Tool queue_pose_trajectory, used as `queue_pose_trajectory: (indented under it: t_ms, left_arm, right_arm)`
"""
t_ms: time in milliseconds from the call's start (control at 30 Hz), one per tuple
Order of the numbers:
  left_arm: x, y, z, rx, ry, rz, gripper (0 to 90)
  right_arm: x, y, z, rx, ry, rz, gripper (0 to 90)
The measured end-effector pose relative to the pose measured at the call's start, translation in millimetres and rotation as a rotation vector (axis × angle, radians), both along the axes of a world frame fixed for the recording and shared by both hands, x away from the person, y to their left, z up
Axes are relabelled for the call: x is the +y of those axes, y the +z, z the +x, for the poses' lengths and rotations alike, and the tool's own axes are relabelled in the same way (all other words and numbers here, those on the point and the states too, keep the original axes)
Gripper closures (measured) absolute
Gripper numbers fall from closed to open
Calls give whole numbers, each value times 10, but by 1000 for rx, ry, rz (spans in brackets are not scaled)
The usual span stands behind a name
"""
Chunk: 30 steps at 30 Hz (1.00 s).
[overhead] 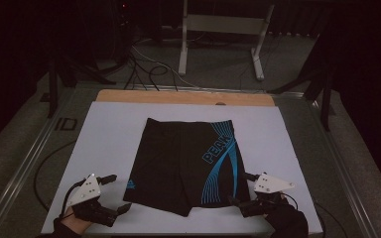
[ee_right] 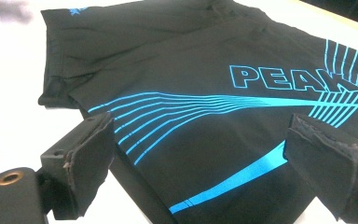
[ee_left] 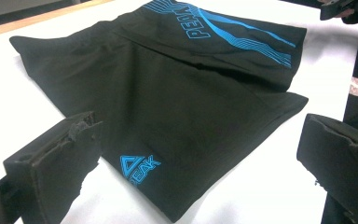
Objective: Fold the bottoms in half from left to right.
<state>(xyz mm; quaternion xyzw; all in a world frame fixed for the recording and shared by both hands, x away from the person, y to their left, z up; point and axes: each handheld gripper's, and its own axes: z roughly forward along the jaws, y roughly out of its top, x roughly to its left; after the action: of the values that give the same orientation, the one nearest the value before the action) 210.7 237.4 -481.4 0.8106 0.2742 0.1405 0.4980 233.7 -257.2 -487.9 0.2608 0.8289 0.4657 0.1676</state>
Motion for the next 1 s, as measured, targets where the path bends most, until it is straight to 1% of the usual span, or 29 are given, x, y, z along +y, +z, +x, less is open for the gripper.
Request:
queue_pose_trajectory:
  t_ms: [100, 133, 433, 667, 700, 733, 833, 933, 1000]
  left_arm:
    - [-4, 1, -6, 1, -6, 5, 0]
    - [-7, 3, -9, 0, -7, 7, 0]
    - [-34, 18, -26, -4, -31, 1, 0]
    - [-65, 41, -54, -7, -62, 3, 0]
    - [-87, 64, -68, -8, -76, 1, 0]
    - [-96, 77, -75, -13, -82, 2, 0]
    - [-137, 123, -93, -15, -103, 1, 0]
    - [-171, 161, -108, -20, -116, 3, 0]
    - [-179, 183, -112, -17, -119, 1, 0]
  right_arm:
    - [4, 1, 0, -4, 3, -2, 92]
    - [6, 2, 0, 2, 7, -2, 92]
    - [18, 14, -6, 9, 19, -19, 93]
    - [60, 62, -25, 13, 23, -23, 95]
    - [70, 80, -35, 12, 19, -27, 95]
    - [77, 111, -41, 15, 24, -21, 95]
    - [94, 161, -56, 27, 22, -26, 95]
    - [119, 239, -70, 22, 25, -36, 95]
    - [138, 304, -88, 17, 23, -29, 95]
